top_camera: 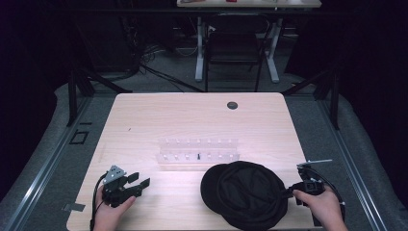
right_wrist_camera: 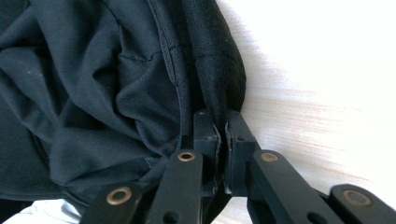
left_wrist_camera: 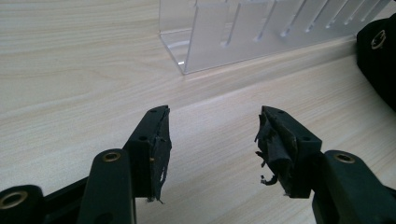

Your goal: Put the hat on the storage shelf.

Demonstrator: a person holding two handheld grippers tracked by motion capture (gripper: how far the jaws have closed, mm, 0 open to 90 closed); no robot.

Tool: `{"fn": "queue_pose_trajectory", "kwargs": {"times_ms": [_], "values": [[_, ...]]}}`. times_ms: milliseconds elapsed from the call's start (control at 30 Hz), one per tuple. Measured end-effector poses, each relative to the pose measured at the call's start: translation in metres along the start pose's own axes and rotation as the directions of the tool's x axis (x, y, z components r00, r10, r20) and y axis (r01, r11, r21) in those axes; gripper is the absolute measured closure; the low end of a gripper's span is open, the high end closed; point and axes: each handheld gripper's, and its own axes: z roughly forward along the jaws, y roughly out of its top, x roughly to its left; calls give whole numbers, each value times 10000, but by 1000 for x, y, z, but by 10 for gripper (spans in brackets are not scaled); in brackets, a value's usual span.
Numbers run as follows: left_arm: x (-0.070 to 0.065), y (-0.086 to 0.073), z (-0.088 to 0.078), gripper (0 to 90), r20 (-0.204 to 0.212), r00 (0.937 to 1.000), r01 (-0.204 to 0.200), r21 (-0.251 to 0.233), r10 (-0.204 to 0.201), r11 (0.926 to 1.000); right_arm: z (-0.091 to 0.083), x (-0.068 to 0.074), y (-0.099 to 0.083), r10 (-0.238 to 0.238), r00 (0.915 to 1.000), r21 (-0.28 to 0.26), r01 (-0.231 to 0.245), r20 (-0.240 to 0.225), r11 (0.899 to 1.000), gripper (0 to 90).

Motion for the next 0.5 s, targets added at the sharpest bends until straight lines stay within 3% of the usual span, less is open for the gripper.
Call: {"fn": "queue_pose_trajectory", "kwargs": {"times_ms": [167, 200, 400, 500], "values": [[0, 0, 0, 439, 3, 10000, 3, 20, -3, 10000, -6, -2, -1, 34, 10000, 92, -34, 8, 10000, 870], [0, 0, 0, 439, -1, 10000, 4, 19, -4, 10000, -6, -4, -1, 98, 9988, -25, -100, -483, 9999, 872], [0, 0, 0, 440, 5, 10000, -14, 35, 14, 10000, -17, -4, -4, 269, 9929, -424, -320, -1155, 9986, 876], [-1, 0, 0, 440, -20, 10000, -7, -11, 6, 10000, -22, -3, -4, 160, 9952, -344, -194, -970, 9992, 876]]}}
